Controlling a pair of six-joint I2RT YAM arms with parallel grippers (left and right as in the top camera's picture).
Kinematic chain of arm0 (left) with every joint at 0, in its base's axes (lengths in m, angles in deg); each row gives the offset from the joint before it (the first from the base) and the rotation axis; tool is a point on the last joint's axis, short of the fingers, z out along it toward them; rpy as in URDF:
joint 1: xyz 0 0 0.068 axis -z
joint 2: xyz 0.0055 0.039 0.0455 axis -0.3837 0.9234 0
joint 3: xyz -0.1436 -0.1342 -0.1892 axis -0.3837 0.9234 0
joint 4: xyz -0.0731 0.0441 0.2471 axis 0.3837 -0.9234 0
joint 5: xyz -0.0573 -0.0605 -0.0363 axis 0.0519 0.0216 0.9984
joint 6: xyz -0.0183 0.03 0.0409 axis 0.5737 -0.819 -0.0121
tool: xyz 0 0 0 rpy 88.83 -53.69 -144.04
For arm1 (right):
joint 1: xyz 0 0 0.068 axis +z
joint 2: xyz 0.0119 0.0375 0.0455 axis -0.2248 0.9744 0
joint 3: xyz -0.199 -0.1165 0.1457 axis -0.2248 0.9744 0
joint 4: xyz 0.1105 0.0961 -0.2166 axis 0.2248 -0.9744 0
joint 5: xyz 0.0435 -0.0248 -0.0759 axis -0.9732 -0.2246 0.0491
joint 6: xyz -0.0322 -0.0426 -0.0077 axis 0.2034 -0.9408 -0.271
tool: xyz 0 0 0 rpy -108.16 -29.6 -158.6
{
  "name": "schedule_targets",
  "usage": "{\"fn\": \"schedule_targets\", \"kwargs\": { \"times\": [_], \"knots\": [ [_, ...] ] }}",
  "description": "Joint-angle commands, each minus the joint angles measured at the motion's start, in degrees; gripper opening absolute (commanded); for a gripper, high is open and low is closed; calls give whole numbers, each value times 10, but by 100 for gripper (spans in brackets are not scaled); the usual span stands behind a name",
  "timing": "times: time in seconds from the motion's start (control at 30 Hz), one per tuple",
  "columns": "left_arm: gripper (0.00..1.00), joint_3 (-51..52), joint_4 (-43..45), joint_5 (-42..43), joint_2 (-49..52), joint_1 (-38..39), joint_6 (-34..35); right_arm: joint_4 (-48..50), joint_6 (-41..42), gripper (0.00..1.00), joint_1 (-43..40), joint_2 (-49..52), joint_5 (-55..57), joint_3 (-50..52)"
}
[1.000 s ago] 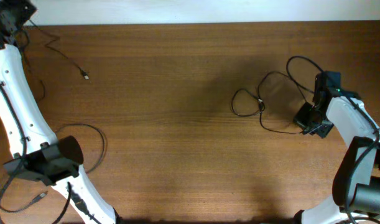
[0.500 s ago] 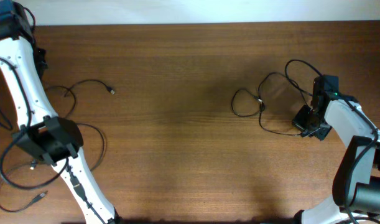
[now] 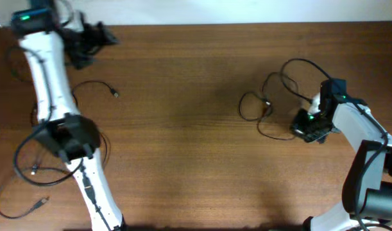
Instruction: Untangle cables
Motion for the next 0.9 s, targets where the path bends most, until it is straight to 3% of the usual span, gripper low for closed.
{"fn": "schedule_targets", "kwargs": {
  "times": [0.0, 0.03, 0.17, 0.23, 0.33, 0.5, 0.67, 0.87],
  "knots": [
    [99, -4, -25, -143, -9, 95, -34, 15, -112, 7, 36, 1, -155, -5],
    [99, -4, -30, -163, -9, 121, -34, 34, -107, 10, 42, 1, -156, -12],
    [99, -4, -35, -172, -9, 198, -18, 143, -55, 79, 47, 1, -153, -16],
    [99, -4, -49, -169, -9, 246, -19, 132, -55, 99, 39, -6, -146, -23],
    [99, -4, -59, -169, -9, 326, -19, 6, -3, 98, -33, -70, 7, -101],
    [99, -3, 48, -225, 31, 516, -27, -109, 76, 98, -225, -172, 18, -133],
    [99, -3, 69, -226, 150, 621, -62, -120, 75, 98, -231, -173, -9, -132],
    [99, -3, 111, -264, 213, 640, -59, -142, 73, 98, -231, -173, -6, -132]
  ]
}}
